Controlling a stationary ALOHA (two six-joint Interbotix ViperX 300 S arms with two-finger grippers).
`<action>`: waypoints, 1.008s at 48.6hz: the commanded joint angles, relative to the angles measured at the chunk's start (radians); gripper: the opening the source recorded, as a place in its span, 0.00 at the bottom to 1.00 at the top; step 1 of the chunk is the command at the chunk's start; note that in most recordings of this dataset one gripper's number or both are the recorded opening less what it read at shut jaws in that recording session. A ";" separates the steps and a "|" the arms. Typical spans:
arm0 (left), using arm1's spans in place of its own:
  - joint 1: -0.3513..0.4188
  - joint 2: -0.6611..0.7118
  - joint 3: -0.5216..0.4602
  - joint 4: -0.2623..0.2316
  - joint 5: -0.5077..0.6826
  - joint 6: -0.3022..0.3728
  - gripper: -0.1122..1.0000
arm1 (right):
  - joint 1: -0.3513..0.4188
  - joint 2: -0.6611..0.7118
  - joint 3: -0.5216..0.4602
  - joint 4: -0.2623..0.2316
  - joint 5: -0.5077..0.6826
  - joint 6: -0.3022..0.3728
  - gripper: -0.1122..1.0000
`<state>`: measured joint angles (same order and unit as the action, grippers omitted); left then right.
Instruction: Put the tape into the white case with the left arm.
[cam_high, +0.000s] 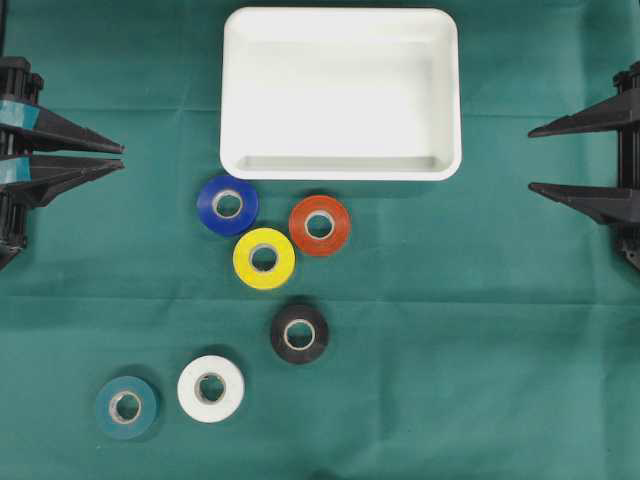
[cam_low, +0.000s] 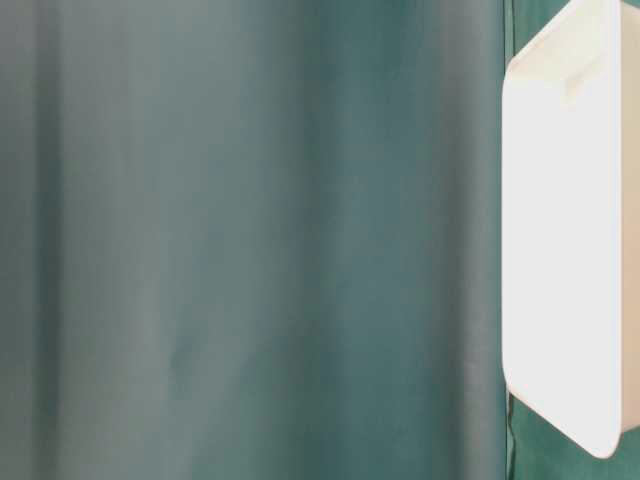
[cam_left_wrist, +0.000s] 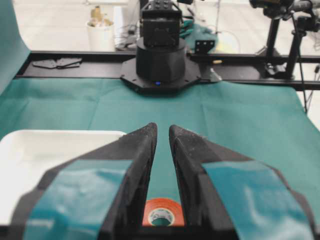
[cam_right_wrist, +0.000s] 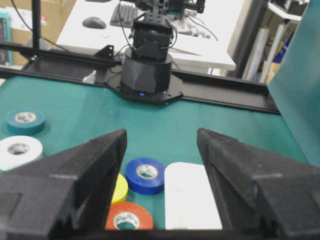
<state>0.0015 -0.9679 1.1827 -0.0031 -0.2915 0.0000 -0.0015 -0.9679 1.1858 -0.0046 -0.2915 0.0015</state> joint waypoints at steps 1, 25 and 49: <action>-0.017 0.021 -0.026 -0.018 -0.014 0.009 0.32 | -0.006 0.014 -0.015 0.000 -0.006 -0.002 0.32; -0.025 0.064 -0.035 -0.023 -0.017 -0.005 0.12 | -0.006 0.011 0.009 0.000 -0.006 0.002 0.02; -0.044 0.046 -0.021 -0.023 0.032 0.000 0.99 | -0.006 -0.020 0.014 -0.002 0.028 0.002 0.02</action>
<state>-0.0399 -0.9158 1.1720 -0.0245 -0.2623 0.0000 -0.0061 -0.9863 1.2088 -0.0046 -0.2638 0.0000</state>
